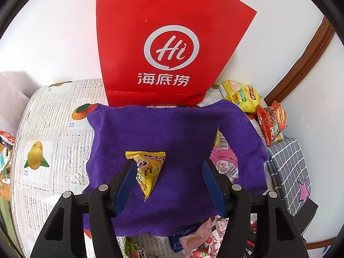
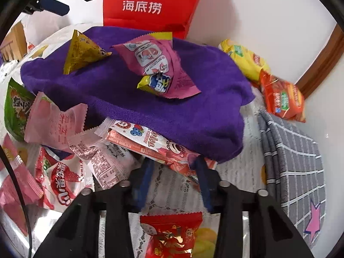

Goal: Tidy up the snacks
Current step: 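Grasp the red gold-printed packet with the right tool while the left tool grasps a pink bag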

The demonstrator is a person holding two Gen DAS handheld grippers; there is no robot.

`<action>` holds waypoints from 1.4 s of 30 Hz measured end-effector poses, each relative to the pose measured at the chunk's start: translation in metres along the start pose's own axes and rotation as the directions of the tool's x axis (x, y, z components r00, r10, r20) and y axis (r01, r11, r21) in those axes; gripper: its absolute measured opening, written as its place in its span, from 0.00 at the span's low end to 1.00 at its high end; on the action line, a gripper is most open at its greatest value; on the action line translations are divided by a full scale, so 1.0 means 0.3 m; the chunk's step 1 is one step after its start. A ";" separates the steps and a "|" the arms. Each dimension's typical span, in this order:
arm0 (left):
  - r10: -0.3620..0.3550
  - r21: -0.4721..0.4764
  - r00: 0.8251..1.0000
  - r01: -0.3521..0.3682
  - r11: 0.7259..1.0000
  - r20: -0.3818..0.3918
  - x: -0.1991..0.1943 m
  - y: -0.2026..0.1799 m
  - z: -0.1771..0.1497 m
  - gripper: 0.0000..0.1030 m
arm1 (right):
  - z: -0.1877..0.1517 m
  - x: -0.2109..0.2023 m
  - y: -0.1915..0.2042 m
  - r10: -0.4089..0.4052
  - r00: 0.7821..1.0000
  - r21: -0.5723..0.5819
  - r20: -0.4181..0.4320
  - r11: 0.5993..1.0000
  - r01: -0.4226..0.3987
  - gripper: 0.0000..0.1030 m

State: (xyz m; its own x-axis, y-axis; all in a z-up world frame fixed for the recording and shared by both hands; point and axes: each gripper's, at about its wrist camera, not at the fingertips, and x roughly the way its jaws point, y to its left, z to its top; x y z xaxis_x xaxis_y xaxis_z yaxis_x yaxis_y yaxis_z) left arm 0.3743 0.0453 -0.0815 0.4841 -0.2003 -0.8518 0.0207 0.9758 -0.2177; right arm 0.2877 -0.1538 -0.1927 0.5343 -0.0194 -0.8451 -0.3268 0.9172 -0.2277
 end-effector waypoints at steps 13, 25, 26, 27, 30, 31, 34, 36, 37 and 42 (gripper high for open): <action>-0.004 0.038 0.998 0.002 0.999 0.063 -0.101 -0.053 -0.021 0.59 | -0.033 -0.298 -0.088 0.126 0.987 0.164 0.098 0.976 -0.141 0.00; 0.017 0.071 0.998 -0.021 0.997 0.055 -0.197 -0.025 -0.204 0.59 | -0.188 -0.204 -0.061 0.065 0.998 0.147 -0.020 0.987 -0.061 0.48; 0.020 0.067 0.998 -0.024 0.997 0.051 -0.201 -0.015 -0.223 0.59 | -0.203 -0.194 -0.062 0.073 0.997 0.161 -0.025 0.985 -0.068 0.60; 0.023 0.058 0.999 -0.026 0.998 0.043 -0.204 -0.001 -0.248 0.59 | -0.217 -0.185 -0.060 0.075 0.997 0.172 -0.025 0.983 -0.069 0.69; 0.021 0.045 0.999 -0.022 0.999 0.027 -0.209 0.018 -0.306 0.59 | -0.257 -0.140 -0.051 0.049 0.998 0.207 -0.034 0.977 -0.041 0.69; 0.019 0.045 1.000 -0.020 0.999 0.022 -0.211 0.020 -0.328 0.59 | -0.266 -0.124 -0.049 0.048 0.998 0.222 -0.041 0.974 -0.038 0.60; 0.019 0.058 1.000 -0.019 0.998 0.008 -0.218 0.020 -0.398 0.59 | -0.288 -0.109 -0.066 0.105 0.994 0.306 0.002 0.947 -0.100 0.49; 0.022 0.067 1.000 -0.022 0.998 -0.002 -0.219 0.019 -0.438 0.59 | -0.301 -0.109 -0.077 0.106 0.994 0.345 0.026 0.932 -0.109 0.48; 0.022 0.070 1.000 -0.022 0.997 -0.007 -0.218 0.018 -0.459 0.59 | -0.306 -0.111 -0.071 0.094 0.995 0.345 0.031 0.933 -0.098 0.48; 0.005 0.088 0.999 0.000 0.996 -0.049 -0.192 -0.004 -0.565 0.59 | -0.337 -0.137 -0.044 0.046 0.997 0.347 0.060 0.936 -0.064 0.47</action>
State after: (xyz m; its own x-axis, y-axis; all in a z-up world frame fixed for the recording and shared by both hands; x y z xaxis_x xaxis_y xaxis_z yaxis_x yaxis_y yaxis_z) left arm 0.1979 0.0408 -0.1129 0.4407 -0.2000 -0.8751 0.0974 0.9798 -0.1748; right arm 0.1911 -0.2052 -0.2039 0.5648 0.0470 -0.8239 -0.0694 0.9975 0.0093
